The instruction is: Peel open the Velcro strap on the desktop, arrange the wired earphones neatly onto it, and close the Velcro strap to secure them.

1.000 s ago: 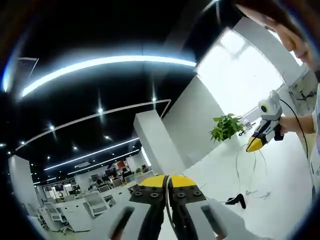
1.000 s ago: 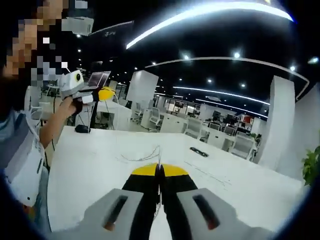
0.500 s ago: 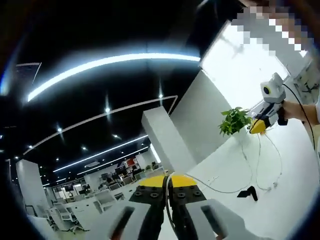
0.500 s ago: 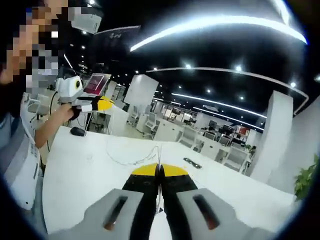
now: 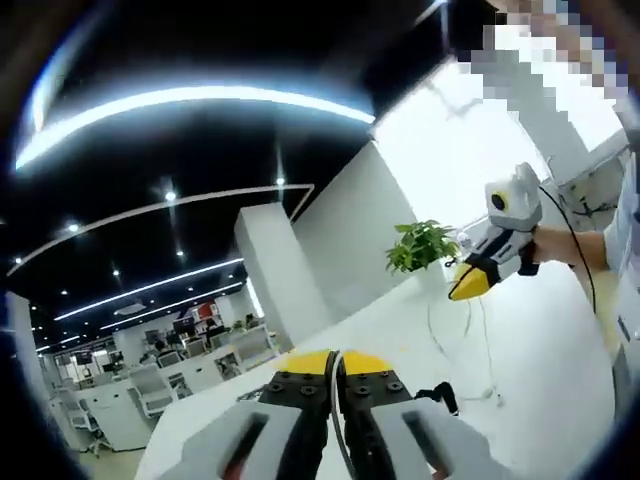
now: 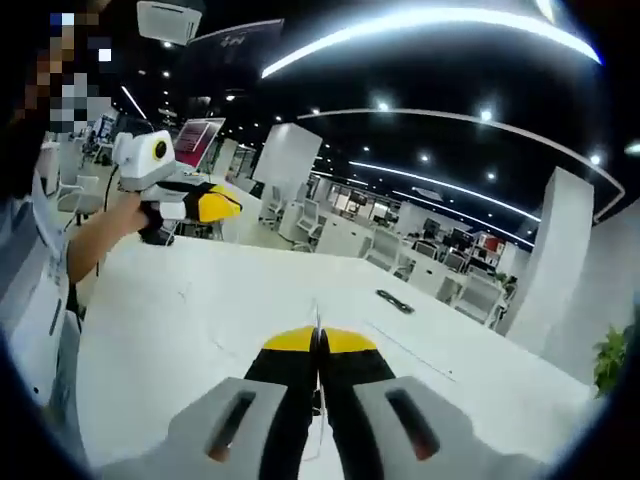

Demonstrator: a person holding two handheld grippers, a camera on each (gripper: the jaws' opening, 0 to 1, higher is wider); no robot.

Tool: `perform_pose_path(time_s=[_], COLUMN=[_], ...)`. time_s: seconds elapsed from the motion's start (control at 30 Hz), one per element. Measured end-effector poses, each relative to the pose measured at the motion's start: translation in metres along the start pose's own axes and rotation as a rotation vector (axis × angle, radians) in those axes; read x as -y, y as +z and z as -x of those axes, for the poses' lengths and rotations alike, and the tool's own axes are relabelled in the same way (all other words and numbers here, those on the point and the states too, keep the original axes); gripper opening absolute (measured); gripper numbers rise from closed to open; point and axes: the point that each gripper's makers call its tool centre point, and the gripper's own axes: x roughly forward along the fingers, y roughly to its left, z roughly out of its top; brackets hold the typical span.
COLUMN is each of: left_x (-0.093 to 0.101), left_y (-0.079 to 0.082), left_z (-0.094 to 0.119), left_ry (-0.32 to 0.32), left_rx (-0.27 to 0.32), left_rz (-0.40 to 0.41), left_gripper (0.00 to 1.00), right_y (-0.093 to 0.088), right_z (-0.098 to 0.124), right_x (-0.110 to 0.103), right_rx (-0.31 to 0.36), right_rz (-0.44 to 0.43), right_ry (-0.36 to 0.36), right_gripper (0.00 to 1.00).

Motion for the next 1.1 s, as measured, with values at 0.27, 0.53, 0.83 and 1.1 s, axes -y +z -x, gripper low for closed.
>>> perform_pose_path(time_s=[0.27, 0.53, 0.83, 1.1], left_x=[0.042, 0.066, 0.068, 0.069], left_y=[-0.018, -0.031, -0.041, -0.040], left_z=[-0.025, -0.032, -0.035, -0.036], left_ry=[-0.127, -0.192, -0.204, -0.208], left_rx=[-0.002, -0.018, -0.047, -0.043], left_rz=[-0.097, -0.208, -0.235, -0.259], left_gripper=[0.05, 0.05, 0.07, 0.09], right_y=[0.001, -0.015, -0.021, -0.022], right_z=[-0.012, -0.021, -0.026, -0.029], right_x=[-0.017, -0.040, -0.050, -0.056], right_rx=[0.005, -0.039, -0.061, -0.066], right_rz=[-0.003, -0.003, -0.002, -0.003], right_ry=[0.062, 0.137, 0.175, 0.203], right_gripper=[0.03, 0.03, 0.03, 0.03])
